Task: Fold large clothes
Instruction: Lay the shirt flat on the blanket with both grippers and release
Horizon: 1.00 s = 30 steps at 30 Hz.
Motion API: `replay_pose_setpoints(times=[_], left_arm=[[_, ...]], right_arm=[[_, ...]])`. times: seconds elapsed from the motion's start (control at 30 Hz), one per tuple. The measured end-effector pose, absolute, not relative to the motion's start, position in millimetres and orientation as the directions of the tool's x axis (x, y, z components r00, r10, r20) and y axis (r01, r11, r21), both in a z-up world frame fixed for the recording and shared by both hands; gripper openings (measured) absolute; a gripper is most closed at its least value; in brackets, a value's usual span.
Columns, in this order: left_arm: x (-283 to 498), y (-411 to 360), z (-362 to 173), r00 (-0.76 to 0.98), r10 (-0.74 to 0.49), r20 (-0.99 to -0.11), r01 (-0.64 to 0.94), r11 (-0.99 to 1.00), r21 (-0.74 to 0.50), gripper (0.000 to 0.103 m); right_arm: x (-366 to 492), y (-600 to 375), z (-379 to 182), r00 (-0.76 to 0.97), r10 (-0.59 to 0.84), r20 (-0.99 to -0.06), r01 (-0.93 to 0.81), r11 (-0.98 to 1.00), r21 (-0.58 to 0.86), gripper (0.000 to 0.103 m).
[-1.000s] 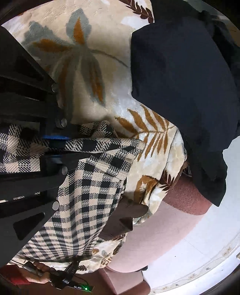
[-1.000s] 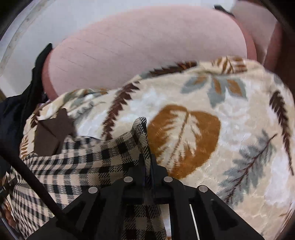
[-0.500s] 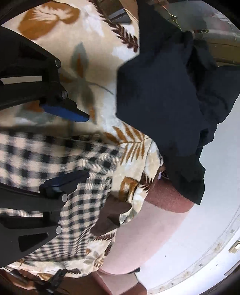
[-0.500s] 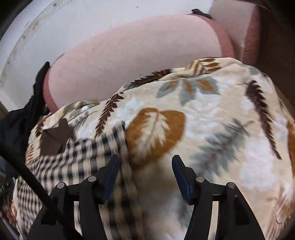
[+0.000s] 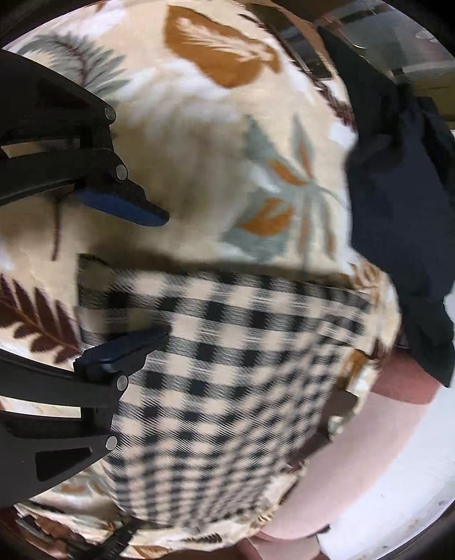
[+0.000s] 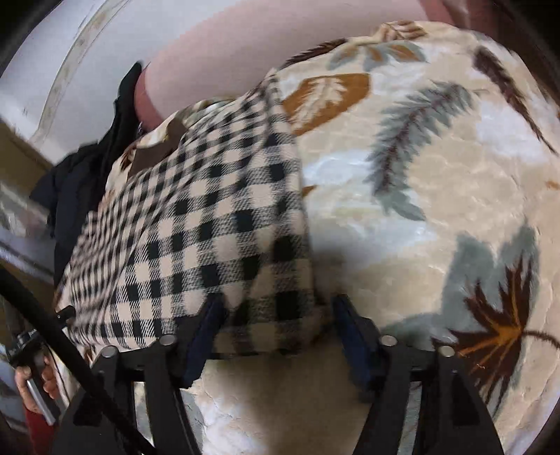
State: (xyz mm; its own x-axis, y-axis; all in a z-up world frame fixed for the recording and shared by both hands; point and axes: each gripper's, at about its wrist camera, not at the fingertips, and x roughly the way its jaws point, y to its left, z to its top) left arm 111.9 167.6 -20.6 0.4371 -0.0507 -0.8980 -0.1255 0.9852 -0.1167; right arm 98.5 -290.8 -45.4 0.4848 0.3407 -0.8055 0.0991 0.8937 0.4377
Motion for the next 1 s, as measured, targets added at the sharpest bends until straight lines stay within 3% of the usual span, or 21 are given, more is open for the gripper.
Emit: replay_pose_setpoints(times=[0.03, 0.1, 0.17, 0.23, 0.37, 0.53, 0.57, 0.67, 0.7, 0.8, 1.0], left_arm=[[111.1, 164.3, -24.8, 0.424, -0.040, -0.905, -0.111, 0.989, -0.095, 0.056], [110.0, 160.3, -25.4, 0.436, -0.016, -0.900, -0.089, 0.994, -0.060, 0.030], [108.9, 164.2, -22.9, 0.443, -0.056, -0.895, -0.092, 0.990, -0.107, 0.017], [108.6, 167.9, -22.2, 0.449, -0.053, -0.892, -0.104, 0.988, -0.111, 0.017], [103.8, 175.7, -17.4, 0.467, -0.077, -0.881, -0.107, 0.984, -0.143, 0.017], [81.2, 174.9, 15.9, 0.581, 0.026, -0.813, -0.119, 0.991, -0.053, 0.018], [77.5, 172.8, 22.0, 0.602, 0.041, -0.798, -0.121, 0.992, -0.040, 0.022], [66.9, 158.3, 38.5, 0.666, 0.013, -0.745, -0.097, 0.993, -0.069, 0.048], [66.1, 149.5, 39.6, 0.677, -0.006, -0.736, -0.079, 0.994, -0.081, 0.051], [73.2, 116.6, 30.5, 0.666, -0.053, -0.744, -0.016, 0.996, -0.085, 0.051], [88.6, 47.0, -7.5, 0.591, -0.130, -0.796, 0.125, 0.990, -0.069, 0.052]], right_arm=[[100.1, -290.0, -43.9, 0.483, 0.362, -0.797, 0.091, 0.885, 0.457, 0.022], [99.7, -290.9, -40.7, 0.491, 0.356, -0.795, 0.094, 0.886, 0.455, 0.019], [98.7, -297.0, -39.1, 0.495, 0.351, -0.795, 0.110, 0.882, 0.459, 0.017], [98.4, -305.3, -40.1, 0.490, 0.328, -0.808, 0.139, 0.885, 0.444, 0.013], [98.3, -331.5, -49.3, 0.477, 0.285, -0.831, 0.231, 0.872, 0.432, 0.014], [90.5, -342.0, -19.2, 0.586, 0.156, -0.795, 0.274, 0.885, 0.376, 0.021], [89.5, -339.1, -12.3, 0.609, 0.142, -0.781, 0.268, 0.889, 0.370, 0.021], [85.3, -306.6, 12.3, 0.687, 0.138, -0.714, 0.162, 0.928, 0.335, 0.021], [85.6, -289.5, 17.1, 0.697, 0.153, -0.701, 0.111, 0.942, 0.317, 0.021], [91.0, -238.9, 16.0, 0.682, 0.224, -0.696, -0.028, 0.959, 0.281, 0.028], [96.0, -169.1, -12.9, 0.611, 0.275, -0.742, -0.173, 0.962, 0.214, 0.028]])
